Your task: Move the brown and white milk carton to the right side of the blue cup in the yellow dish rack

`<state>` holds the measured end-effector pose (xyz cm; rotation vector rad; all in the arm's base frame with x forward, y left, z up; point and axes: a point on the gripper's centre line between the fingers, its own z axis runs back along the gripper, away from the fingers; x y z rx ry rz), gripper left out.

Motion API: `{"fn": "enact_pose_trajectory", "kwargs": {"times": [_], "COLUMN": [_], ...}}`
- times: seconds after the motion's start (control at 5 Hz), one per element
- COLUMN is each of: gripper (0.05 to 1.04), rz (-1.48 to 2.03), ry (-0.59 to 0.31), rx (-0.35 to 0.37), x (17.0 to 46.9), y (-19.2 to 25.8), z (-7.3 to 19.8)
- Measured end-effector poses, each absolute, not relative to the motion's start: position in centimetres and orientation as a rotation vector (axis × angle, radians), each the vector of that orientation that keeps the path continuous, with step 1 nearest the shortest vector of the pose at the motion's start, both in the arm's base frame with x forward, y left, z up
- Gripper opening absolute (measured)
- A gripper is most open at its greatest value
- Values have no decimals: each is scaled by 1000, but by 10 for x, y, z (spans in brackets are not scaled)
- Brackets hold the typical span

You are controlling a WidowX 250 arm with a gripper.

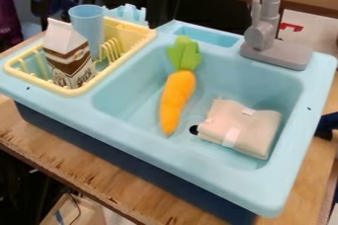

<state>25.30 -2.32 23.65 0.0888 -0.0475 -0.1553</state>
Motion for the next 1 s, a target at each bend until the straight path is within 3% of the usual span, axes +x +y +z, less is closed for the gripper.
{"fn": "enact_pose_trajectory", "kwargs": {"times": [0.2, 0.6, 1.0], "gripper": [1001, 1001, 1001], "rz": [-163, -217, -185], "ry": [-19, 44, 34], "rx": [89, 82, 55], "x": [254, 246, 241], "y": [-23, 21, 62], "z": [229, 231, 232]}}
